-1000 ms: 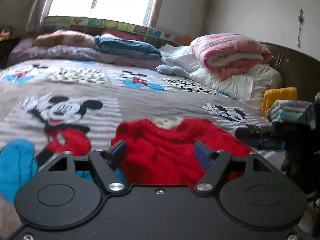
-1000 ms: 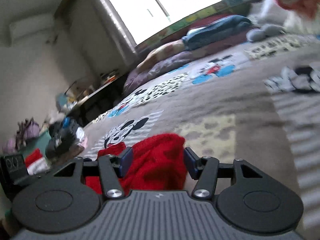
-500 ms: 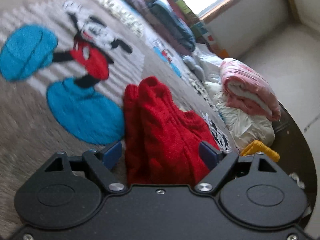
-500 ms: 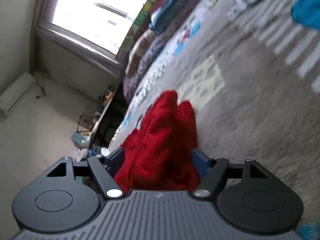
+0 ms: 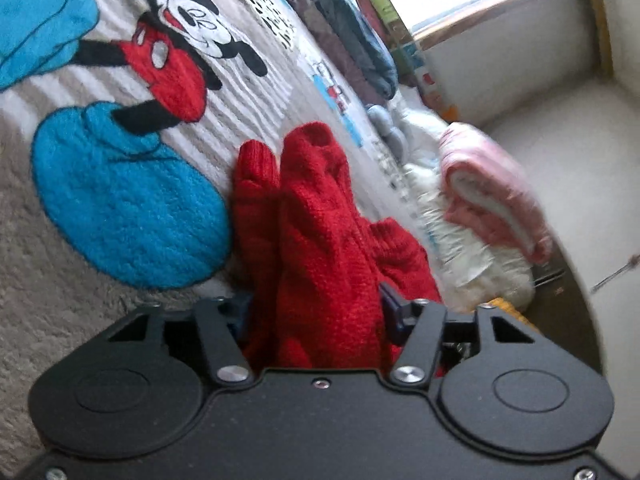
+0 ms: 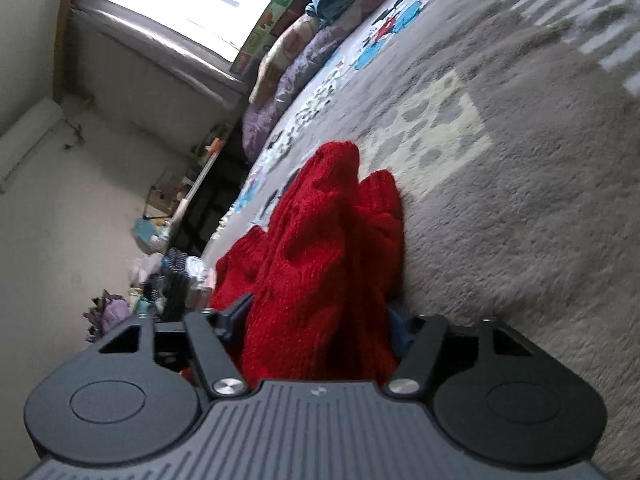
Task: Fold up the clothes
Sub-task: 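Lift the folded sweater with both tools and carry it off the bed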
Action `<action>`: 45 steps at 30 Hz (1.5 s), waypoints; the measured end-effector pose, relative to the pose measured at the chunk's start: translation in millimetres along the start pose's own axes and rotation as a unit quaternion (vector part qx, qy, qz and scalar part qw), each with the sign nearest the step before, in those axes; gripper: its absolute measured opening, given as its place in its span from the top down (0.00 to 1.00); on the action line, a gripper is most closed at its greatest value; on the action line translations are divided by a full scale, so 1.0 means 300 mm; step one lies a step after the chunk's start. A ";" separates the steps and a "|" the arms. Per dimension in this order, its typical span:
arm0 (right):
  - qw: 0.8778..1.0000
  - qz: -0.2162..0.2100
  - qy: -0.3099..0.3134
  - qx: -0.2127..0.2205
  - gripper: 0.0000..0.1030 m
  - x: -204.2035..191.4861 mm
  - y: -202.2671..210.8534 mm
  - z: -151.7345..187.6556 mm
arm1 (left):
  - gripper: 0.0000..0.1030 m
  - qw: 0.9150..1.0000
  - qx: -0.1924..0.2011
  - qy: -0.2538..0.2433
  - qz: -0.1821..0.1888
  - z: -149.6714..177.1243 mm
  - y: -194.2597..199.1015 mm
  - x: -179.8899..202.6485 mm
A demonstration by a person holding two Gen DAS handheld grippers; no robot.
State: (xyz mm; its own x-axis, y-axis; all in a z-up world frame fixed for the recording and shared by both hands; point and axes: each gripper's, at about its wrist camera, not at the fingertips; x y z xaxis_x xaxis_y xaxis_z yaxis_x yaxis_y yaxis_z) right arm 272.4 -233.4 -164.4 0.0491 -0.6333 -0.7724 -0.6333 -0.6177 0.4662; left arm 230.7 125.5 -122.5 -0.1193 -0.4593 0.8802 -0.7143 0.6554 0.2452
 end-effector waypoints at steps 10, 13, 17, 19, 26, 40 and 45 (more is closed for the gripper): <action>0.995 -0.091 -0.018 0.031 0.47 -0.140 0.053 0.078 | 0.48 0.994 0.077 0.034 0.076 -0.029 0.371 0.024; 0.992 -0.125 -0.018 0.017 0.47 -0.248 0.027 0.113 | 0.48 0.989 0.119 0.034 0.080 -0.046 0.561 0.040; 0.986 -0.168 -0.011 -0.019 0.47 -0.413 -0.046 0.169 | 0.48 0.979 0.187 0.033 0.079 -0.056 0.853 0.037; 0.981 -0.189 -0.005 -0.043 0.47 -0.520 -0.104 0.209 | 0.48 0.974 0.215 0.028 0.070 -0.083 0.985 0.038; 0.961 -0.247 0.009 -0.121 0.47 -0.911 -0.341 0.351 | 0.48 0.956 0.291 0.008 0.041 -0.225 1.393 0.033; 0.947 -0.280 0.039 -0.153 0.47 -1.408 -0.674 0.555 | 0.48 0.941 0.336 0.013 0.042 -0.600 1.705 -0.141; 0.952 -0.261 0.028 -0.160 0.47 -1.434 -0.823 0.585 | 0.48 0.939 0.339 0.056 0.013 -0.660 1.697 -0.305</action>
Point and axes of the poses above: each gripper's, at about its wrist camera, not at the fingertips, and y roughly against the way its jaws point, x to its right, z to its underside, and after that the axes turned 10 degrees about z, right-handed
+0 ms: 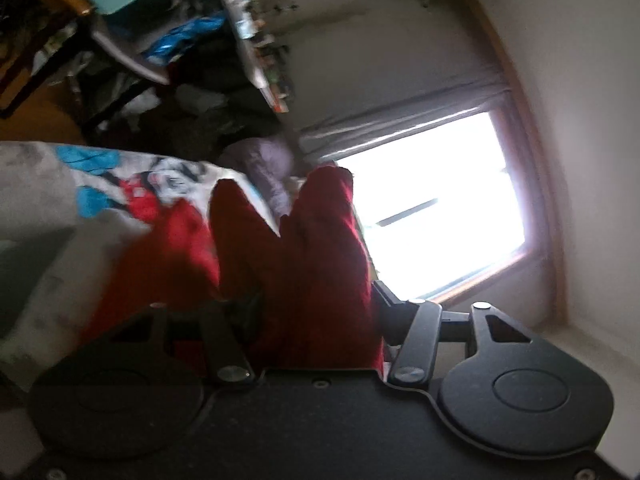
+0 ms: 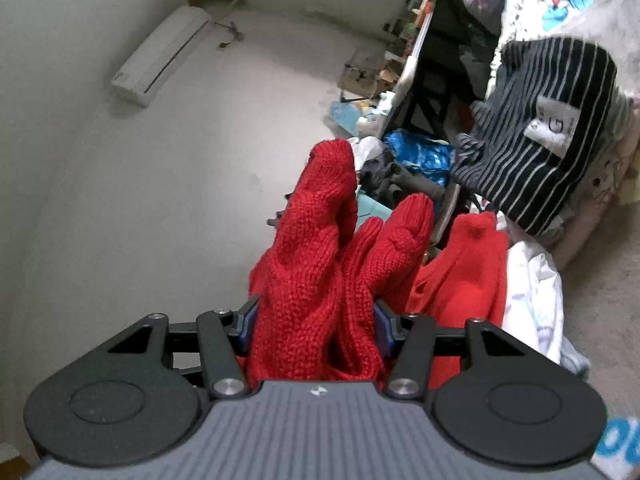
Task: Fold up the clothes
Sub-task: 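Lift the folded sweater with both tools and carry it off the bed, then lower the sweater onto the clothes stack and open both tools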
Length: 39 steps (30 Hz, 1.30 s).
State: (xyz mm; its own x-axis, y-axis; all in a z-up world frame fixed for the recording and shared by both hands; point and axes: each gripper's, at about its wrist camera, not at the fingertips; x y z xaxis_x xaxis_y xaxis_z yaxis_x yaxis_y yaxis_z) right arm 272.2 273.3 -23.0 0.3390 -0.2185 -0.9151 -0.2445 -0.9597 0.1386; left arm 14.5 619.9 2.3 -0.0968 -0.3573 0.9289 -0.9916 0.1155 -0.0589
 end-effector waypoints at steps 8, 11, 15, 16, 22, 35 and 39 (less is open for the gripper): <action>0.996 0.070 -0.036 -0.031 0.47 0.178 -0.127 0.007 | 0.51 0.998 0.008 0.023 -0.054 0.046 -0.002 -0.172; 0.997 0.071 -0.027 -0.033 0.46 0.163 -0.117 0.007 | 0.49 0.998 0.015 0.021 -0.062 0.049 0.003 -0.146; 0.996 0.079 -0.018 -0.038 0.39 0.098 -0.108 0.000 | 0.26 0.997 0.026 -0.018 -0.075 0.028 0.025 -0.054; 0.996 0.079 -0.011 -0.034 0.38 0.077 -0.099 -0.006 | 0.25 0.996 0.030 -0.031 -0.079 0.032 0.038 -0.031; 0.991 0.104 0.086 -0.001 0.28 -0.043 0.005 -0.035 | 0.11 0.985 0.034 -0.132 -0.107 0.096 0.115 0.113; 0.942 0.199 0.271 -0.004 0.01 -0.233 0.322 0.098 | 0.00 0.875 -0.011 -0.361 -0.322 0.486 0.104 0.373; 0.926 0.228 0.301 -0.014 0.00 -0.273 0.390 0.144 | 0.00 0.851 -0.008 -0.373 -0.371 0.549 0.080 0.441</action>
Point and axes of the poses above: each gripper's, at about its wrist camera, not at the fingertips, and y roughly against the way its jaws point, x to its right, z to its underside, and after that the axes turned 10 degrees about z, right-handed
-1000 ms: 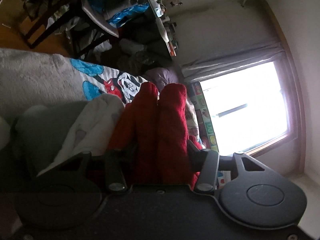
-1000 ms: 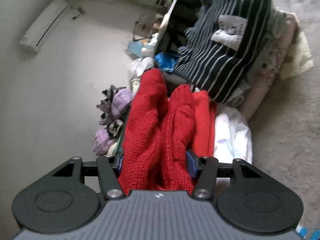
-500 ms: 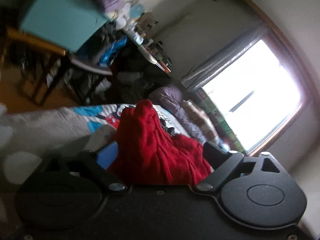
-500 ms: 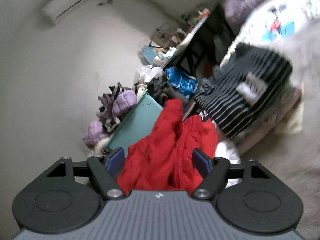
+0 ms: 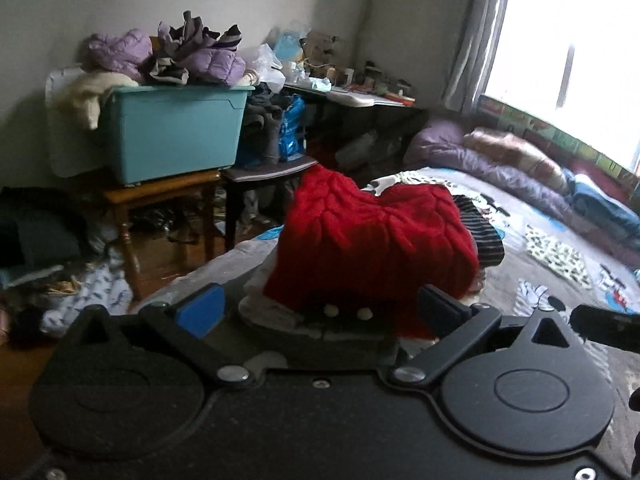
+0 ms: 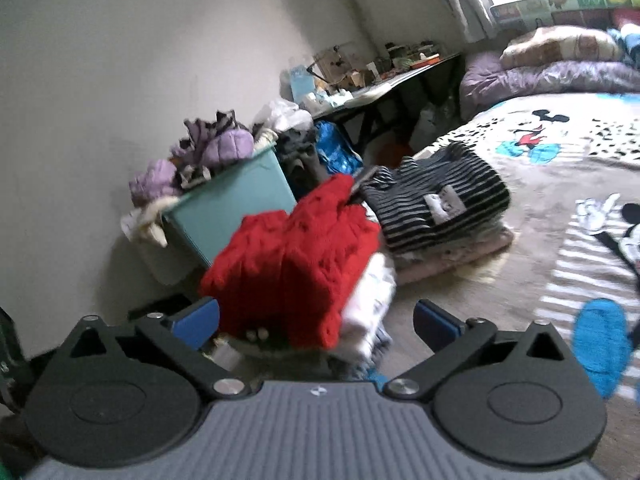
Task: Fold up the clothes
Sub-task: 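Lower the sweater onto the clothes stack and open both tools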
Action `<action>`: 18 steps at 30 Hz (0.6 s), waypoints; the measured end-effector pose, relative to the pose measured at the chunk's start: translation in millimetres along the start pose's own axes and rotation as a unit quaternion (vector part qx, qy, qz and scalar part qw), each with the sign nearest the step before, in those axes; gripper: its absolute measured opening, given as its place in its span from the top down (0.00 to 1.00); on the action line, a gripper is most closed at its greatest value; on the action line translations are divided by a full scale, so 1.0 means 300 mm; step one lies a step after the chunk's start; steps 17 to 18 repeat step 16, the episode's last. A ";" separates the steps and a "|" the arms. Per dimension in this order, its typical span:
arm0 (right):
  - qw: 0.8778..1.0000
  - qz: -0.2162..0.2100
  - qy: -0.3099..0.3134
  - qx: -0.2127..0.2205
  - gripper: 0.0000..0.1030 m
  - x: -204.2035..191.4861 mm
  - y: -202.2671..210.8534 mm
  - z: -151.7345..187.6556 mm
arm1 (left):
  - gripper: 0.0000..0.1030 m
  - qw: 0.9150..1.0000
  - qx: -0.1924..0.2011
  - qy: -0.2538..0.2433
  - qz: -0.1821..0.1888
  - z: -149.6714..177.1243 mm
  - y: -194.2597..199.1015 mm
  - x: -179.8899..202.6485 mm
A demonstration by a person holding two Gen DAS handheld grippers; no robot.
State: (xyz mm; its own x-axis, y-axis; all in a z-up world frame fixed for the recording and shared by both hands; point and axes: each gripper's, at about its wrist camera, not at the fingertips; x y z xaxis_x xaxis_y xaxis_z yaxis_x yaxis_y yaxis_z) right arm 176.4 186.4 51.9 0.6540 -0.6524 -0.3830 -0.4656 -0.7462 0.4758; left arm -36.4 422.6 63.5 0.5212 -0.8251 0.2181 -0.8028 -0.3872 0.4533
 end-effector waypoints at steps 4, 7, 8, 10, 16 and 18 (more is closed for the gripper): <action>0.999 0.032 0.035 -0.003 0.00 -0.038 0.059 0.013 | 0.00 0.999 -0.006 -0.039 -0.031 -0.011 0.026 0.072; 0.999 0.031 0.044 -0.006 0.00 -0.051 0.087 0.013 | 0.00 0.999 -0.022 -0.040 -0.026 -0.011 0.029 0.091; 0.999 0.030 0.045 -0.007 0.00 -0.053 0.095 0.013 | 0.00 0.999 -0.023 -0.040 -0.024 -0.009 0.040 0.095; 0.998 0.029 0.046 -0.006 0.00 -0.059 0.108 0.013 | 0.00 0.998 -0.025 -0.045 -0.029 -0.004 0.052 0.112; 0.998 0.038 0.058 -0.010 0.00 -0.073 0.122 0.015 | 0.00 0.998 -0.020 -0.046 -0.029 0.002 0.094 0.140; 0.998 0.038 0.058 -0.010 0.00 -0.073 0.122 0.015 | 0.00 0.998 -0.020 -0.046 -0.029 0.002 0.094 0.140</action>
Point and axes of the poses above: each gripper's, at about its wrist camera, not at the fingertips, and y roughly against the way its jaws point, x to its right, z to its underside, and after that the axes turned 10 degrees about z, right-handed
